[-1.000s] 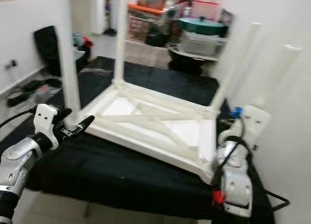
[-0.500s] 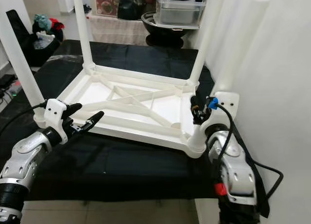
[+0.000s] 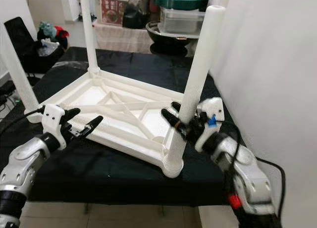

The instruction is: Building children table

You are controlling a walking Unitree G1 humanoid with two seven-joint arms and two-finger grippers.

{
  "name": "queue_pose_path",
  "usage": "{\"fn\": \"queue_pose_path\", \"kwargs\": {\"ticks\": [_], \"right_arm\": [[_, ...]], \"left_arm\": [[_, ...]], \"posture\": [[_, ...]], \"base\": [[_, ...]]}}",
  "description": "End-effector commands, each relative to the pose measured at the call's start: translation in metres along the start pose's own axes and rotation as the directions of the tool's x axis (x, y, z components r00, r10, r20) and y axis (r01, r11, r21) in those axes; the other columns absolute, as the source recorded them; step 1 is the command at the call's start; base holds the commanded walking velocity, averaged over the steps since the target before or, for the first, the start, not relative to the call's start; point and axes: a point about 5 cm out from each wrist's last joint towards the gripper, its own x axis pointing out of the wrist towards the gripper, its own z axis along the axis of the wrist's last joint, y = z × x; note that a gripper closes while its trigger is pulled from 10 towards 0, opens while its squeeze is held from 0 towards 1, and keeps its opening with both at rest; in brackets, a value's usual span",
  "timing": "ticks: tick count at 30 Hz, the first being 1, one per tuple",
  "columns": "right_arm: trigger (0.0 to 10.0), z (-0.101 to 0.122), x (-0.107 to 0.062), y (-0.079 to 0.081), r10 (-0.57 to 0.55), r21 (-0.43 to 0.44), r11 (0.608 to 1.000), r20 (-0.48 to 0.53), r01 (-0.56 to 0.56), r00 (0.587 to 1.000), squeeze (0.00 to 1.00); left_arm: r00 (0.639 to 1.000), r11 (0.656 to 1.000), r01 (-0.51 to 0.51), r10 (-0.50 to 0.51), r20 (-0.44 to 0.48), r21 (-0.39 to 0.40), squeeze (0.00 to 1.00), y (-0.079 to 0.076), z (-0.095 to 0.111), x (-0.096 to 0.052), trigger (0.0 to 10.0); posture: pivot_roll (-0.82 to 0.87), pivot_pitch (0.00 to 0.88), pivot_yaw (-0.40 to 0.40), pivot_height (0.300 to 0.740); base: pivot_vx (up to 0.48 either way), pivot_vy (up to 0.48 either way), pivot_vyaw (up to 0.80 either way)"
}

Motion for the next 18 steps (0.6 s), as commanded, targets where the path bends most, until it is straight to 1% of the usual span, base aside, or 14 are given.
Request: {"fn": "queue_pose_path", "kwargs": {"ticks": [1, 2, 3, 4, 7, 8, 9, 10, 11, 12, 14, 15, 17, 18], "right_arm": [[0.0, -0.024, -0.017, -0.066, -0.475, -0.04, 0.88, -0.102, 0.473, 0.874, 0.0], [0.0, -0.033, -0.031, -0.091, -0.716, -0.019, 0.693, -0.134, 0.721, 0.685, 0.0], [0.0, -0.033, -0.031, -0.091, -0.716, -0.019, 0.693, -0.134, 0.721, 0.685, 0.0], [0.0, -0.037, -0.049, -0.098, -0.82, -0.046, 0.569, -0.105, 0.821, 0.562, 0.0], [0.0, -0.04, -0.057, -0.088, -0.818, -0.059, 0.574, -0.085, 0.816, 0.569, 0.0], [0.0, -0.044, -0.056, -0.066, -0.748, -0.068, 0.663, -0.095, 0.745, 0.657, 0.0], [10.0, -0.042, -0.05, -0.042, -0.642, -0.087, 0.766, -0.058, 0.637, 0.764, 0.0], [10.0, -0.042, -0.05, -0.042, -0.642, -0.087, 0.766, -0.058, 0.637, 0.764, 0.0], [10.0, -0.042, -0.042, -0.02, -0.499, -0.052, 0.866, -0.06, 0.497, 0.864, 0.0], [10.0, -0.042, -0.042, -0.02, -0.499, -0.052, 0.866, -0.06, 0.497, 0.864, 0.0], [10.0, -0.041, -0.038, -0.007, -0.404, -0.027, 0.915, -0.054, 0.403, 0.913, 0.0], [10.0, -0.036, -0.033, -0.002, -0.346, -0.011, 0.938, -0.019, 0.346, 0.938, 1.0], [10.0, -0.023, -0.023, 0.006, -0.206, 0.104, 0.973, 0.008, 0.204, 0.978, 1.0], [10.0, -0.013, -0.019, 0.009, -0.107, 0.105, 0.989, 0.037, 0.103, 0.994, 0.74]], "left_arm": [[1.0, 1.0, -0.018, 0.018, -0.018, 0.001, 0.35, 0.004, -0.004, -0.005, 10.0], [1.0, 1.0, -0.019, 0.019, -0.018, 0.002, 0.35, 0.005, -0.004, -0.005, 10.0], [1.0, 1.0, -0.019, 0.019, -0.018, 0.002, 0.35, 0.005, -0.004, -0.005, 10.0], [1.0, 1.0, -0.019, 0.019, -0.019, 0.002, 0.35, 0.005, -0.004, -0.005, 10.0], [1.0, 1.0, -0.017, 0.017, -0.019, 0.001, 0.35, 0.005, -0.004, -0.005, 10.0], [1.0, 1.0, -0.014, 0.014, -0.02, 0.001, 0.35, 0.004, -0.004, -0.005, 10.0], [1.0, 1.0, -0.011, 0.011, -0.02, 0.001, 0.35, 0.003, -0.004, -0.005, 10.0], [1.0, 1.0, -0.011, 0.011, -0.02, 0.001, 0.35, 0.003, -0.004, -0.005, 10.0], [1.0, 1.0, -0.009, 0.009, -0.02, 0.0, 0.35, 0.003, -0.004, -0.004, 10.0], [1.0, 1.0, -0.009, 0.009, -0.02, 0.0, 0.35, 0.003, -0.004, -0.004, 10.0], [1.0, 1.0, -0.009, 0.009, -0.019, -0.001, 0.35, 0.003, -0.004, -0.004, 10.0], [1.0, 1.0, -0.008, 0.008, -0.019, -0.001, 0.35, 0.003, -0.003, -0.003, 10.0], [1.0, 1.0, -0.01, 0.01, -0.019, -0.002, 0.35, 0.004, -0.003, -0.003, 10.0], [1.0, 1.0, -0.012, 0.012, -0.019, -0.002, 0.35, 0.005, -0.003, -0.003, 10.0]], "posture": [[0.07, 0.0, -0.093, 0.74], [0.07, 0.0, -0.093, 0.74], [0.07, 0.0, -0.093, 0.74], [0.07, 0.0, -0.092, 0.74], [0.07, 0.0, -0.089, 0.74], [0.06, 0.0, -0.083, 0.74], [0.06, 0.0, -0.083, 0.74], [0.06, 0.0, -0.083, 0.74], [0.06, 0.0, -0.081, 0.74], [0.06, 0.0, -0.081, 0.74], [0.06, 0.0, -0.081, 0.74], [0.06, 0.0, -0.082, 0.74], [0.06, 0.0, -0.084, 0.74], [0.06, 0.0, -0.084, 0.74]], "base": [[0.0, 0.0, 0.0], [0.0, 0.0, 0.0], [0.0, 0.0, 0.0], [0.0, 0.0, 0.0], [0.0, 0.0, 0.0], [0.0, 0.0, 0.0], [0.0, 0.0, 0.0], [0.0, 0.0, 0.0], [0.0, 0.0, 0.0], [0.0, 0.0, 0.0], [0.0, 0.0, 0.0], [0.0, 0.0, 0.0], [0.0, 0.0, 0.0], [0.0, 0.0, 0.0]]}}
